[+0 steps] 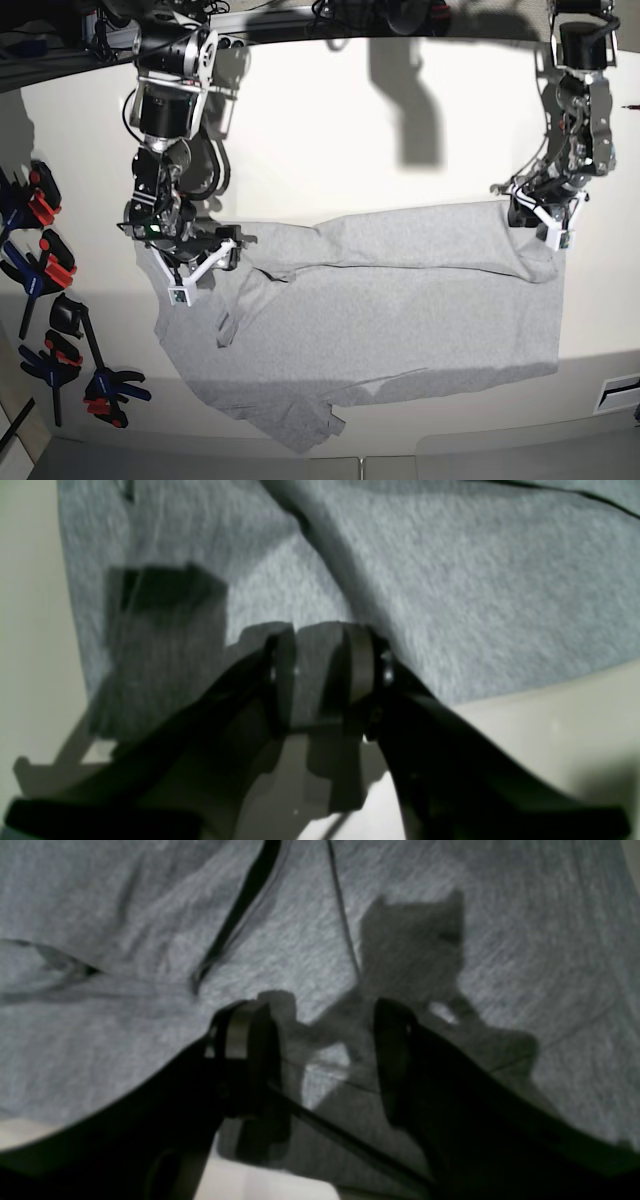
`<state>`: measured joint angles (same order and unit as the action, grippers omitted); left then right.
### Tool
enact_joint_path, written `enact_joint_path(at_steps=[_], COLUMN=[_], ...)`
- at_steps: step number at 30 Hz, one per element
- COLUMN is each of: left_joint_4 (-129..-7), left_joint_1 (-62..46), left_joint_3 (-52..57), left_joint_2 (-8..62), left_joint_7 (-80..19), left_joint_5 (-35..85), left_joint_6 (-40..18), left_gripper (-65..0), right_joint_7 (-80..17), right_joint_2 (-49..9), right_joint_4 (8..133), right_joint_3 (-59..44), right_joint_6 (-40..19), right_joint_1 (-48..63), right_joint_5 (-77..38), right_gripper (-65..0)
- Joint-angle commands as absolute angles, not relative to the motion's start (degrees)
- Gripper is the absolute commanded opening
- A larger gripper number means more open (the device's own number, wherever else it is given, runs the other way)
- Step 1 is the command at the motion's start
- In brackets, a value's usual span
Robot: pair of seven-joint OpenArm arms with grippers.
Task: Fold the T-shirt properly
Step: 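Drag the shirt back toward the collar side with both grippers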
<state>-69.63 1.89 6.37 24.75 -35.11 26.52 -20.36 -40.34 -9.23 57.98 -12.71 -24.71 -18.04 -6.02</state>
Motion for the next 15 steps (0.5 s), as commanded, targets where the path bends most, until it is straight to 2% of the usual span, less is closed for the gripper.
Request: enact_joint_path(at_steps=[1, 6, 11, 15], left_joint_4=[-69.73, -69.89, -72.34, -76.79], left_joint_1=[0.91, -0.99, -1.13, -1.93], left_joint_3=[6.31, 6.31, 6.35, 6.35], left_joint_2=[25.26, 25.28, 25.3, 25.52], left_joint_7=[-38.13, -39.13, -51.13, -53.36], left_joint_5=[25.56, 25.58, 26.24, 26.22], left_joint_6=[-20.34, -20.32, -20.36, -20.32], left_gripper=[-49.9, -49.9, -49.9, -49.9], right_joint_7=[-43.51, -43.38, -44.21, -44.86], right_joint_2=[-9.37, -9.39, -9.41, -9.52], right_joint_4=[58.63, 64.1, 70.63, 75.83], right_joint_3=[-12.69, -12.69, -12.71, -12.75], right_joint_6=[-25.85, -26.83, -26.81, -26.81], right_joint_1=[-17.15, -13.41, -9.45, -5.96], right_joint_5=[-6.33, -7.92, -7.92, -7.9], right_gripper=[-34.1, -34.1, -34.1, -34.1])
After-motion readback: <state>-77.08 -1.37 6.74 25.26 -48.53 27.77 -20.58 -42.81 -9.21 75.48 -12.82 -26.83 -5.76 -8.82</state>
